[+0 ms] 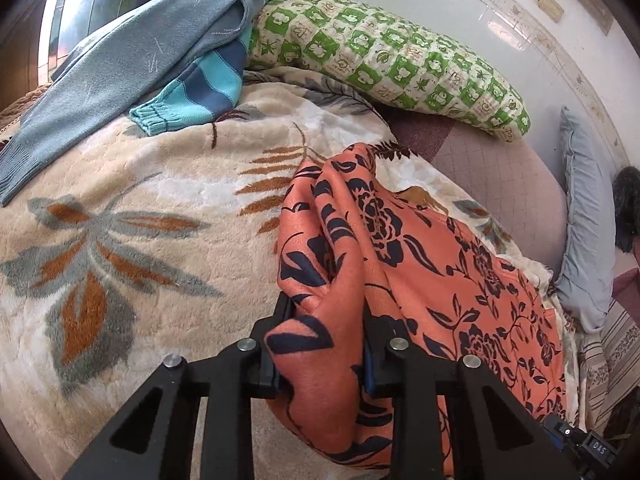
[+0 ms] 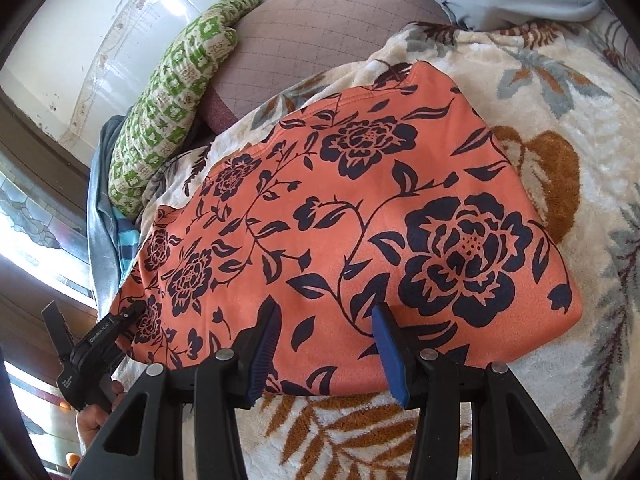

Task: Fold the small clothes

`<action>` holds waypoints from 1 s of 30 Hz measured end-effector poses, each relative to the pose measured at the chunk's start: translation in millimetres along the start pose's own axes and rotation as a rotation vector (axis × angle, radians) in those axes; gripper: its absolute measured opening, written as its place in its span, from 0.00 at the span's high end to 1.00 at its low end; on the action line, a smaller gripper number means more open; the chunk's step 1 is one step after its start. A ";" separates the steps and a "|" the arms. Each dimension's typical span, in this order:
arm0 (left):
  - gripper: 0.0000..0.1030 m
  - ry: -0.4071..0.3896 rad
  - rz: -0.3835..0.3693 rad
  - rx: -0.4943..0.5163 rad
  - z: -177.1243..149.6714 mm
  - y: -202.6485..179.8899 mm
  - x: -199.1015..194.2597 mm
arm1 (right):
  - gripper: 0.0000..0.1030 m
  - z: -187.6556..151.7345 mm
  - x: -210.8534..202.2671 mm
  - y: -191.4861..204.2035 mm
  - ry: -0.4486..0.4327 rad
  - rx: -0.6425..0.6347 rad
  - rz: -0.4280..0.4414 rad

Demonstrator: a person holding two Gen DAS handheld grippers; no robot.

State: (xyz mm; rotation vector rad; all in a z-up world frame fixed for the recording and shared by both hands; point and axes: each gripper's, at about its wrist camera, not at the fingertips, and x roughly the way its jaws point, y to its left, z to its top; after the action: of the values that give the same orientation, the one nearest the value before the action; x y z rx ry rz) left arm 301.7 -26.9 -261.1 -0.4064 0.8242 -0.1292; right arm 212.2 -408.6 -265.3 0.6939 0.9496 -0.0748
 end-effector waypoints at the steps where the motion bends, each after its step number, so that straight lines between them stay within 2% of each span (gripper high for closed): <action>1: 0.74 -0.011 -0.002 0.011 0.0 -3.5 -4.1 | 0.51 1.4 2.8 -2.3 0.007 0.011 0.011; 5: 0.76 -0.070 -0.016 0.096 1.1 -31.0 -29.3 | 0.53 9.1 14.9 -7.5 0.072 0.005 0.010; 8: 0.76 -0.106 -0.053 0.156 2.8 -63.7 -55.0 | 0.53 19.1 12.0 -23.4 0.099 0.095 0.090; 13: 0.76 -0.135 -0.139 0.244 1.9 -137.8 -89.1 | 0.53 33.4 -2.3 -73.0 0.053 0.321 0.279; 17: 0.77 -0.121 -0.210 0.336 -11.0 -214.4 -99.1 | 0.53 47.0 -31.0 -102.0 -0.031 0.389 0.291; 19: 0.78 -0.097 -0.239 0.381 -24.9 -254.9 -95.0 | 0.51 52.5 -45.2 -121.5 -0.074 0.436 0.300; 22: 0.82 -0.025 -0.290 0.462 -63.1 -312.2 -74.7 | 0.51 57.5 -62.5 -154.6 -0.123 0.537 0.359; 23: 0.92 -0.001 -0.309 0.489 -78.6 -328.9 -65.7 | 0.51 58.4 -67.9 -164.8 -0.140 0.565 0.374; 24: 0.96 0.029 -0.335 0.516 -95.2 -344.1 -54.9 | 0.51 60.7 -73.0 -175.4 -0.155 0.590 0.386; 25: 0.96 0.053 -0.337 0.544 -112.4 -357.2 -43.9 | 0.51 62.6 -77.8 -184.0 -0.168 0.611 0.398; 27: 0.96 0.099 -0.270 0.605 -146.0 -371.1 -17.0 | 0.51 65.8 -88.4 -199.0 -0.182 0.637 0.419; 28: 0.96 0.152 -0.249 0.610 -158.6 -370.7 -3.2 | 0.51 67.2 -93.3 -205.6 -0.184 0.642 0.423; 30: 0.96 0.268 -0.259 0.560 -172.2 -358.4 11.9 | 0.51 68.6 -98.5 -212.9 -0.189 0.646 0.420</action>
State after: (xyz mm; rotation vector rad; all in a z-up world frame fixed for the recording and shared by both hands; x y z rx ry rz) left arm 199.1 -410.0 -230.5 0.0389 0.9539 -0.6505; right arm 128.0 -637.9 -272.4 1.4452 0.5734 -0.0742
